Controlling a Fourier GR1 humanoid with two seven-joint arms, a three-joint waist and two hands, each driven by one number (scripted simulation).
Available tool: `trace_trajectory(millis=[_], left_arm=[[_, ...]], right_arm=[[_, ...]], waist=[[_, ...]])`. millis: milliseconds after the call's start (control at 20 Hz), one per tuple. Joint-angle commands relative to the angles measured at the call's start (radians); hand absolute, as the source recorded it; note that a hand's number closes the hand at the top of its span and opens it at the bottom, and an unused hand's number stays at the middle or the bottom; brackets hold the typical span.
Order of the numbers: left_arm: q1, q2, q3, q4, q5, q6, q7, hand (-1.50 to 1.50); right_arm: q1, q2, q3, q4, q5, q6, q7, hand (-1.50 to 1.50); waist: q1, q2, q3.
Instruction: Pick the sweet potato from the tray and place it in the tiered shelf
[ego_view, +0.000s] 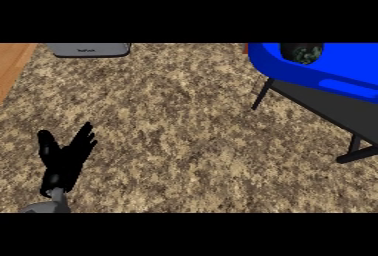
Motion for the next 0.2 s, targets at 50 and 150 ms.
trace_trajectory(millis=[50,150], left_arm=[[0.035,-0.029,-0.015,-0.019,-0.02,0.029,-0.005,0.0],[0.01,0.013,0.015,0.019,0.018,-0.038,-0.015,0.0]], right_arm=[[0.186,-0.012,-0.178,-0.187,-0.217,0.176,-0.003,-1.5],[0.172,-0.09,-0.207,-0.206,-0.255,0.214,0.069,-1.5]], waist=[[-0.017,-0.005,0.001],[-0.001,0.0,-0.001]])
